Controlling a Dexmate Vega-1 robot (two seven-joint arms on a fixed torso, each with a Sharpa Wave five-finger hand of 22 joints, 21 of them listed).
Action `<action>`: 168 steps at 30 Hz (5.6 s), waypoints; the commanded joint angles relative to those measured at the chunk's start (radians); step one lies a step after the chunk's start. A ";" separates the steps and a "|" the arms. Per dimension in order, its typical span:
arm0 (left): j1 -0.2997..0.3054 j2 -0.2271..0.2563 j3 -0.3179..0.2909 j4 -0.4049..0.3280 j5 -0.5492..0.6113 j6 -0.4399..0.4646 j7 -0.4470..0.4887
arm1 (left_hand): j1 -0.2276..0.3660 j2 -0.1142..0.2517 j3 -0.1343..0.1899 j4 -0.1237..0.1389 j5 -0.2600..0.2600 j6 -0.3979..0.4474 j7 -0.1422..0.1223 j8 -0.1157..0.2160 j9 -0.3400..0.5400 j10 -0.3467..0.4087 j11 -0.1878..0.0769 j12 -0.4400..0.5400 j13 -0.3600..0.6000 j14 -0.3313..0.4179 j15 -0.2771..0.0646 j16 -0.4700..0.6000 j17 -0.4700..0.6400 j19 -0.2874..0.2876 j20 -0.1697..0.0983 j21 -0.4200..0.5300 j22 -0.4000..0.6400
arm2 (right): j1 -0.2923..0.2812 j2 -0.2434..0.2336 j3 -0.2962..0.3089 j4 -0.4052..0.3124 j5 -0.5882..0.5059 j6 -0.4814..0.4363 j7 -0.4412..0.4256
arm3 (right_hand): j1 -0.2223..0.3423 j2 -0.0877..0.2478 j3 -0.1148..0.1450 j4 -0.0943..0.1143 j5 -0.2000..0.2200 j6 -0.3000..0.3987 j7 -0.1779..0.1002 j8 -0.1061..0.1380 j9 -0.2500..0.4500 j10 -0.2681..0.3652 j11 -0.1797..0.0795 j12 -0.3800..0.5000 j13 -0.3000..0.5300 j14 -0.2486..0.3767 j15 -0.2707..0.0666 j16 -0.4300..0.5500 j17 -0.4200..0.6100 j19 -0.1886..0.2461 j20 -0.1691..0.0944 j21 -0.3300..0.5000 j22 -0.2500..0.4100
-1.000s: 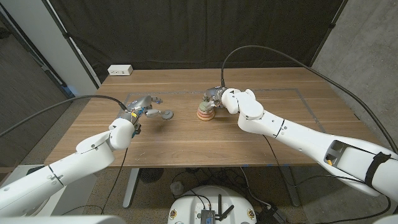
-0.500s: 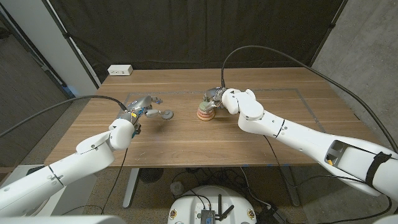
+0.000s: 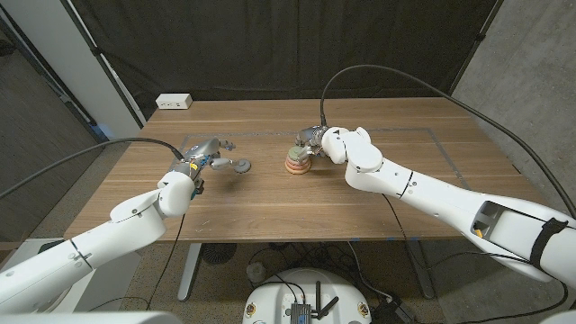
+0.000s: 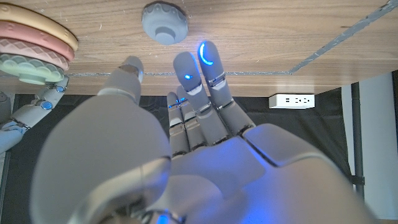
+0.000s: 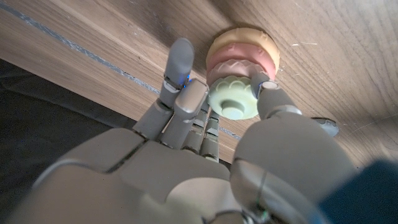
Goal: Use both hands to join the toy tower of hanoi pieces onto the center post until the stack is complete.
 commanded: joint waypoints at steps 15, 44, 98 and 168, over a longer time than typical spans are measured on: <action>0.006 0.001 -0.007 -0.007 -0.001 0.001 0.006 | -0.003 0.000 0.009 0.000 0.006 0.011 -0.004 0.000 0.005 0.009 -0.002 0.000 0.002 0.007 -0.060 -0.003 0.002 0.010 -0.132 0.009 0.002 | -0.033 -0.037 0.036 -0.081 -0.034 -0.025 0.011 | -0.003 -0.029 -0.003 -0.002 -0.015 -0.038 0.003 -0.002 0.000 -0.040 0.004 0.003 -0.014 -0.029 0.004 -0.009 0.000 -0.018 -0.055 -0.017 -0.003; -0.004 -0.005 -0.010 -0.010 0.007 0.002 0.004 | -0.003 -0.003 0.014 0.000 0.006 0.013 -0.005 -0.001 0.006 0.014 -0.003 0.000 0.005 0.011 -0.060 -0.002 0.003 0.015 -0.133 0.011 0.002 | -0.193 -0.138 0.164 -0.232 -0.034 -0.155 -0.122 | 0.011 0.015 0.022 0.002 -0.020 0.066 -0.051 0.041 0.000 0.047 -0.059 0.036 -0.034 -0.043 0.003 -0.017 0.000 -0.017 -0.055 -0.021 0.003; -0.090 -0.051 0.066 -0.025 0.075 0.072 -0.023 | -0.003 -0.006 0.018 0.000 0.007 0.004 -0.010 -0.004 0.007 0.000 -0.013 -0.004 0.013 0.014 -0.060 -0.001 0.004 0.015 -0.133 0.012 0.003 | -0.413 -0.267 0.309 -0.286 0.107 -0.194 -0.501 | 0.040 0.033 0.045 -0.008 -0.015 0.141 -0.065 0.060 -0.001 0.087 -0.078 0.036 -0.041 -0.015 0.004 0.013 0.003 -0.001 -0.055 -0.011 0.008; -0.316 0.124 0.130 0.037 0.176 -0.055 -0.516 | -0.007 -0.050 -0.004 0.005 -0.007 -0.084 0.016 -0.020 0.001 -0.099 0.023 -0.020 -0.001 -0.017 -0.059 -0.006 -0.008 -0.013 -0.132 0.005 0.002 | -0.385 -0.268 0.248 -0.259 0.143 -0.257 -0.553 | 0.040 0.026 0.049 -0.003 -0.019 0.121 -0.067 0.051 0.007 0.069 -0.075 0.029 -0.039 -0.036 0.004 0.003 0.000 -0.018 -0.054 -0.020 -0.002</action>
